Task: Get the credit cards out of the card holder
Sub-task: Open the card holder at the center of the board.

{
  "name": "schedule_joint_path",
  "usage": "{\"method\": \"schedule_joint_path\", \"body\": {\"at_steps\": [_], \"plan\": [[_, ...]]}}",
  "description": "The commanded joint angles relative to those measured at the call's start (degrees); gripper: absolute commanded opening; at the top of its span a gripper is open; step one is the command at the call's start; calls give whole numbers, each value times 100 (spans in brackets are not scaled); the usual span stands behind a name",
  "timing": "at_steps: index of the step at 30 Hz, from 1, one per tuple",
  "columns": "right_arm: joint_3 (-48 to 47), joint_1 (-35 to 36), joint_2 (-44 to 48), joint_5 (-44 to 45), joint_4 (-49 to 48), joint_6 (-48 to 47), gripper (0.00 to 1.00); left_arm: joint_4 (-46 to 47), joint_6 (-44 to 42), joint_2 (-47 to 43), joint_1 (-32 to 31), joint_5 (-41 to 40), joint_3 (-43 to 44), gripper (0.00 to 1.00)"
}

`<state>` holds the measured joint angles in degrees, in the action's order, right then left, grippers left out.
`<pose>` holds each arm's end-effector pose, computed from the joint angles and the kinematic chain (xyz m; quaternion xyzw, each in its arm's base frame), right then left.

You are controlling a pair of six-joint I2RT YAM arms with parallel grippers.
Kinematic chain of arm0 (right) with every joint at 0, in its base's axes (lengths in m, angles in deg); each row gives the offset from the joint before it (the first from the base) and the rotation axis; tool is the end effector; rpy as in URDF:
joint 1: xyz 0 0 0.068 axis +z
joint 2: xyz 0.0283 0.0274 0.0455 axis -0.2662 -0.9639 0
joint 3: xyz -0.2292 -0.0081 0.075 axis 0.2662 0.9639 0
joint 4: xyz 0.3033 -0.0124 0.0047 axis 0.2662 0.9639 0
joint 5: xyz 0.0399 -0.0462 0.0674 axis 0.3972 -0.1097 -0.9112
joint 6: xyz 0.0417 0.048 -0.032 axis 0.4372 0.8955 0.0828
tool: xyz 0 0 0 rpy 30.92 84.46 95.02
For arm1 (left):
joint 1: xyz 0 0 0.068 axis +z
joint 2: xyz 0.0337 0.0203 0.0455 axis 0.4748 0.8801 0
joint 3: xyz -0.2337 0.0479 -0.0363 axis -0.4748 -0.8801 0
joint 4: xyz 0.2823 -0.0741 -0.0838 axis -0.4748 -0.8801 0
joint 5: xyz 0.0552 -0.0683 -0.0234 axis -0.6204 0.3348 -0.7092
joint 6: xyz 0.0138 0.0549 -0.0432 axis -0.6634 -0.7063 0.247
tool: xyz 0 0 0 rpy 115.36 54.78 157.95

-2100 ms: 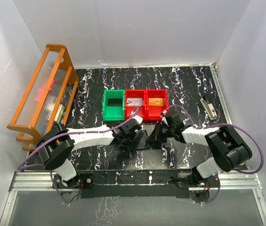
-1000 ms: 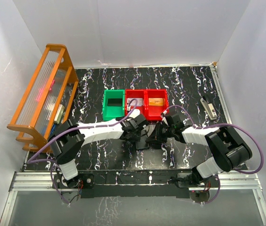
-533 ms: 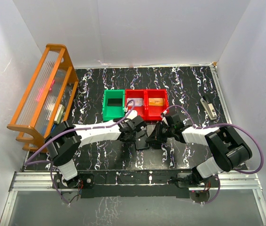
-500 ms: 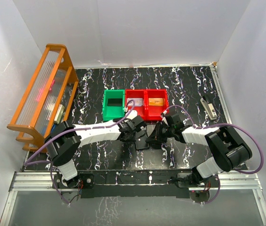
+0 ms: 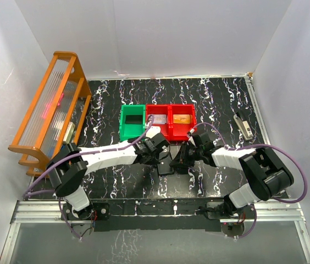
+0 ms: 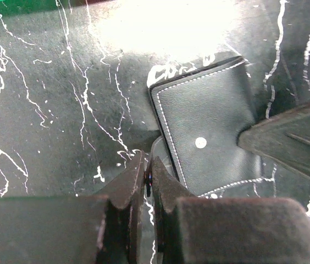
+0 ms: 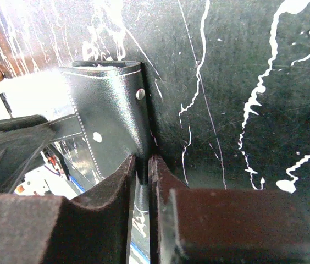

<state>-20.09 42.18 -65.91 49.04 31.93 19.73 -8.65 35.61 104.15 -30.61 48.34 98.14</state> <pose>0.2400 0.1530 0.0347 0.0790 0.9185 0.3743 0.1002 0.2137 -0.3141 0.1200 0.0588 0.9478 -0.0974 0.2980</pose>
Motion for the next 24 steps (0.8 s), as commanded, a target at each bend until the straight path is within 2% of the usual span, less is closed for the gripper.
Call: {"method": "schedule_joint_path", "body": {"at_steps": [1, 6, 9, 18, 24], "plan": [[-184, 55, 193, 224, 390, -158, 18, -51, -147, -698, 20, 6, -20, 0], [-599, 56, 456, 620, 1133, -457, 47, -118, -375, -1279, 25, -19, -53, 0], [-815, 57, 548, 885, 1540, -613, 53, 7, -644, -1480, 25, 201, -75, 0], [-853, 56, 1330, 1270, 1829, -392, 54, 433, -983, -1404, 25, 1057, -78, 0], [-593, 59, 1636, 834, 1457, -114, 51, 668, -1091, -1643, 25, 1253, -208, 0]]}}
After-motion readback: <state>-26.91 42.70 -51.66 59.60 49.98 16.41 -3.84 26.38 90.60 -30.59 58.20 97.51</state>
